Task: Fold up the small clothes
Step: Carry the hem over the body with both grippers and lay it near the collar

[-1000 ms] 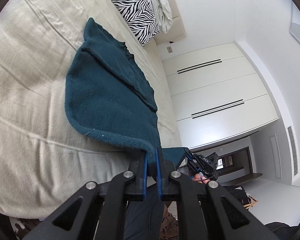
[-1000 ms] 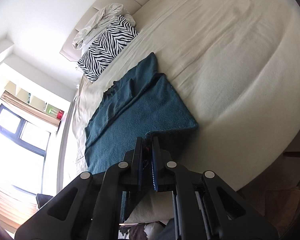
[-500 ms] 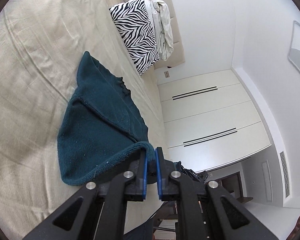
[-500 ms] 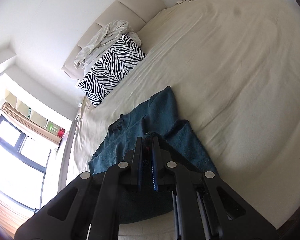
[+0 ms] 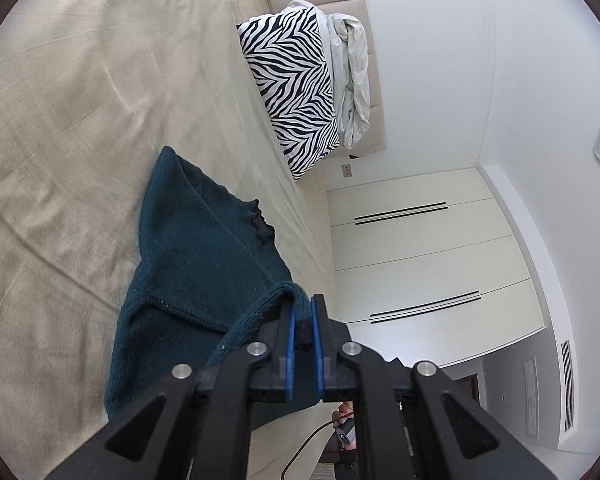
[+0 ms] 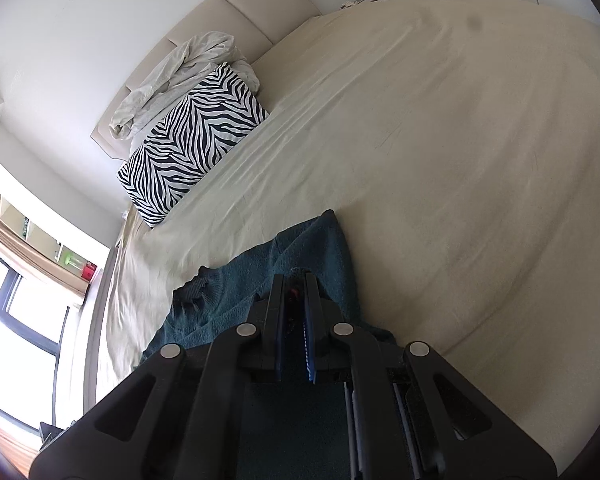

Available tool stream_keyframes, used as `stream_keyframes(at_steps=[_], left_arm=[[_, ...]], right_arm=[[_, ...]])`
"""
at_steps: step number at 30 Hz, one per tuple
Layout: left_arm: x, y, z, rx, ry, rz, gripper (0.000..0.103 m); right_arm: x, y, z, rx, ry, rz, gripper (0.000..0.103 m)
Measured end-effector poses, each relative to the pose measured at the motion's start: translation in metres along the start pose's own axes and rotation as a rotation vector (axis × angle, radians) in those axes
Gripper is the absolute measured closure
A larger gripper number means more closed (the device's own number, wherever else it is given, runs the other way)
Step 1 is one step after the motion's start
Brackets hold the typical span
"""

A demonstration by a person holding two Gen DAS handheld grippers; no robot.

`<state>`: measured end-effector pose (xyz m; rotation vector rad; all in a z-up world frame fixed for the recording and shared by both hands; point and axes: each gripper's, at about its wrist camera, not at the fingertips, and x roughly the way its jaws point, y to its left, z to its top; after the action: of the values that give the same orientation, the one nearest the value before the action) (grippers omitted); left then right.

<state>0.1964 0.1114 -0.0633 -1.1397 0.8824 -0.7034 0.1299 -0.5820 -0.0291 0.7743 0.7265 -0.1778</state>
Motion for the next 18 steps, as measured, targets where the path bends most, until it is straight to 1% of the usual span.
stream_keyframes(at_steps=[7,10,12,14,16,17,18], left_arm=[[0.04,0.018,0.045,-0.03,-0.021,0.037,0.095],[0.047,0.025,0.064,-0.048,-0.056,0.033,0.099],[0.049,0.03,0.075,-0.055,-0.076,0.034,0.099],[0.052,0.034,0.082,-0.056,-0.085,0.046,0.099],[0.055,0.037,0.08,-0.044,-0.079,0.062,0.099],[0.056,0.037,0.078,-0.028,-0.074,0.083,0.099],[0.058,0.038,0.075,-0.01,-0.069,0.106,0.096]], right_arm=[[0.068,0.003,0.024,0.003,0.015,-0.055,0.096],[0.093,0.003,0.034,0.014,0.02,-0.072,0.096],[0.108,0.002,0.039,0.02,0.021,-0.084,0.095],[0.124,0.002,0.045,0.027,0.024,-0.085,0.095],[0.141,0.003,0.05,0.018,0.039,-0.085,0.093],[0.149,0.003,0.051,0.011,0.049,-0.095,0.093],[0.157,0.003,0.053,0.002,0.058,-0.11,0.093]])
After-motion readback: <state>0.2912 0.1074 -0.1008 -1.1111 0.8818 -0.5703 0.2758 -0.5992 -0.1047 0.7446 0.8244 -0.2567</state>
